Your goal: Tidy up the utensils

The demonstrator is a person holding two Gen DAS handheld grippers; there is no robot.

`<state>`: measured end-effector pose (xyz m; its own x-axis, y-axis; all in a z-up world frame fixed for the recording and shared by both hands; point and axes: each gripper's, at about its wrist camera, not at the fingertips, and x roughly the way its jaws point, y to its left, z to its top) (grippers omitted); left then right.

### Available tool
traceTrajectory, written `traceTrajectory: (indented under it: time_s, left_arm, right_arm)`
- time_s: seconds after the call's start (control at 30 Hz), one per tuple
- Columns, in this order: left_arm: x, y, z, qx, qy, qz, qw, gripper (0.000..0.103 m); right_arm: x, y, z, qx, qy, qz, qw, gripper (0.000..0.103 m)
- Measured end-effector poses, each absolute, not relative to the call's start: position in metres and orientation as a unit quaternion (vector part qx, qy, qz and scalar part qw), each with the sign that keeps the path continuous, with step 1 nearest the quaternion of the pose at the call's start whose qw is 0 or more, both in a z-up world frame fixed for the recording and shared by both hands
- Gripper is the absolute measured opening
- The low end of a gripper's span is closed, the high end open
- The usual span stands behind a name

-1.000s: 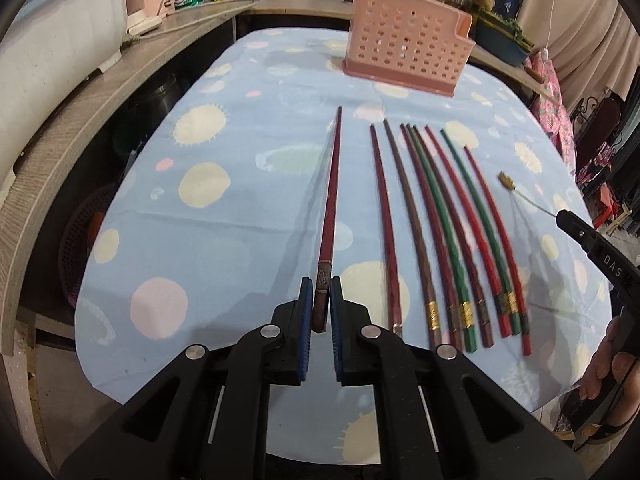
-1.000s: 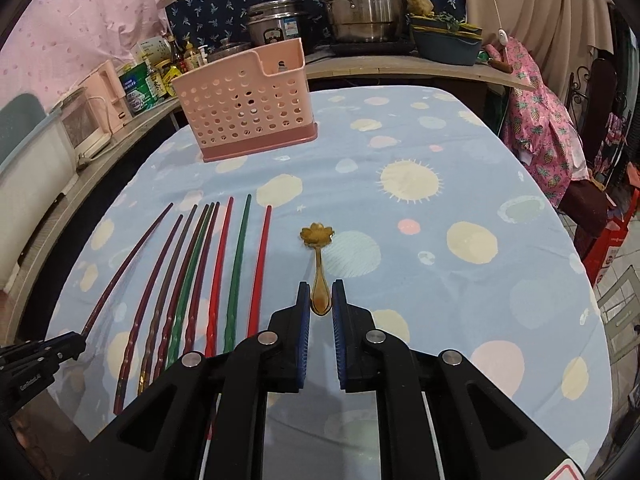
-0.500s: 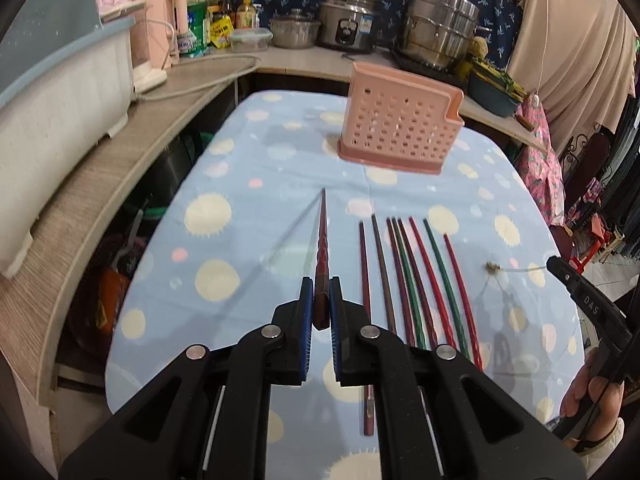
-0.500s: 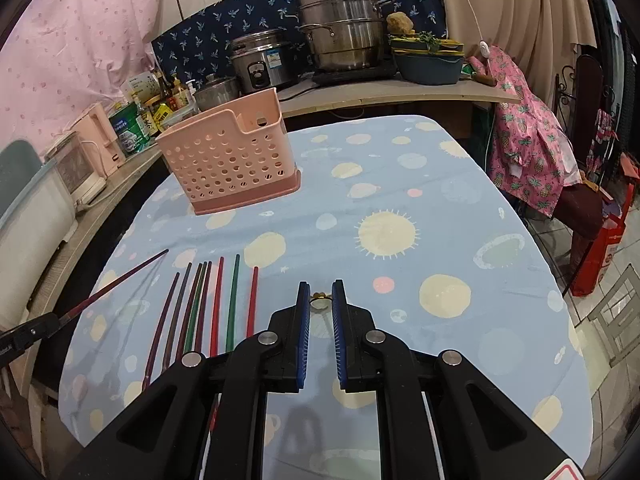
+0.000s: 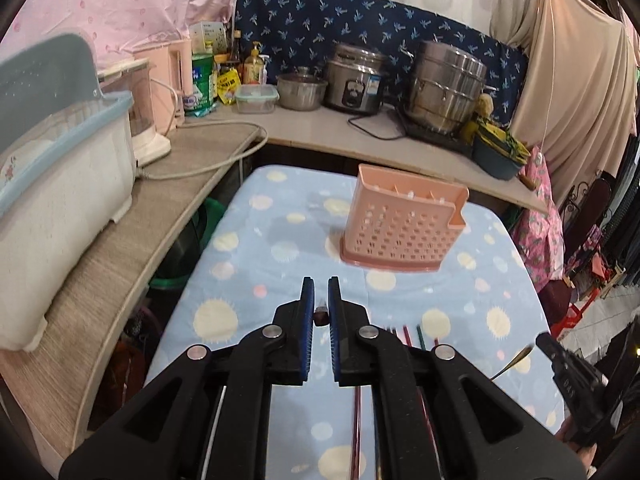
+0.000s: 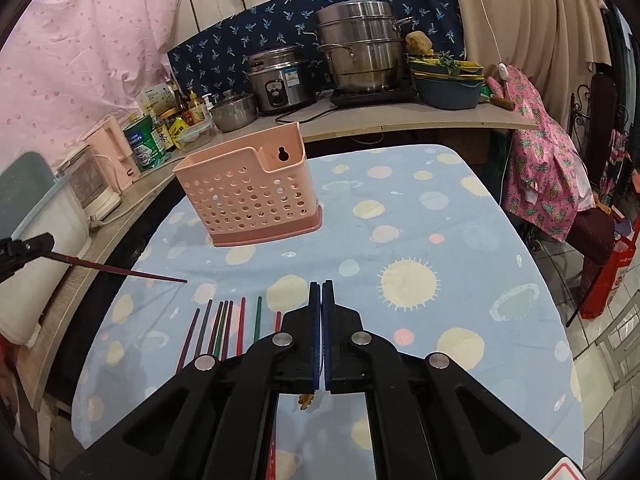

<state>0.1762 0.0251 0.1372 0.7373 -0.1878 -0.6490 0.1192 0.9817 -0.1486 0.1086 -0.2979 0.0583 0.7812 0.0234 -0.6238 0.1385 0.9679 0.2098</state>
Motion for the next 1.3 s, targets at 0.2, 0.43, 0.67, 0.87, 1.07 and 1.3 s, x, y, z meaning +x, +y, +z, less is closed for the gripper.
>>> traceTrajectory:
  time_s: [0.2, 0.43, 0.67, 0.87, 1.07, 1.3]
  left_arm:
    - [0.199, 0.021, 0.173, -0.048, 0.321, -0.079, 0.943, 0.007]
    - [0.207, 0.013, 0.199, -0.047, 0.299, -0.086, 0.949, 0.007]
    - [0.192, 0.014, 0.18, -0.042, 0.312, -0.091, 0.945, 0.007]
    - [0.186, 0.012, 0.166, -0.041, 0.328, -0.094, 0.939, 0.007]
    - [0.18, 0.01, 0.163, -0.038, 0.331, -0.09, 0.939, 0.007]
    - [0.18, 0.006, 0.164, -0.037, 0.331, -0.091, 0.938, 0.007]
  right_arm:
    - [0.122, -0.295, 0.075, 0.119, 0.314, -0.018, 0.942, 0.001]
    - [0.121, -0.312, 0.078, 0.117, 0.305, -0.045, 0.944, 0.003]
    - [0.104, -0.343, 0.019, 0.135, 0.361, -0.085, 0.919, 0.042]
    - [0.118, -0.357, -0.026, 0.173, 0.398, -0.068, 0.898, 0.042]
    - [0.136, -0.368, -0.048, 0.207, 0.403, -0.038, 0.891, 0.043]
    - [0.152, -0.363, -0.049, 0.196, 0.409, -0.019, 0.891, 0.03]
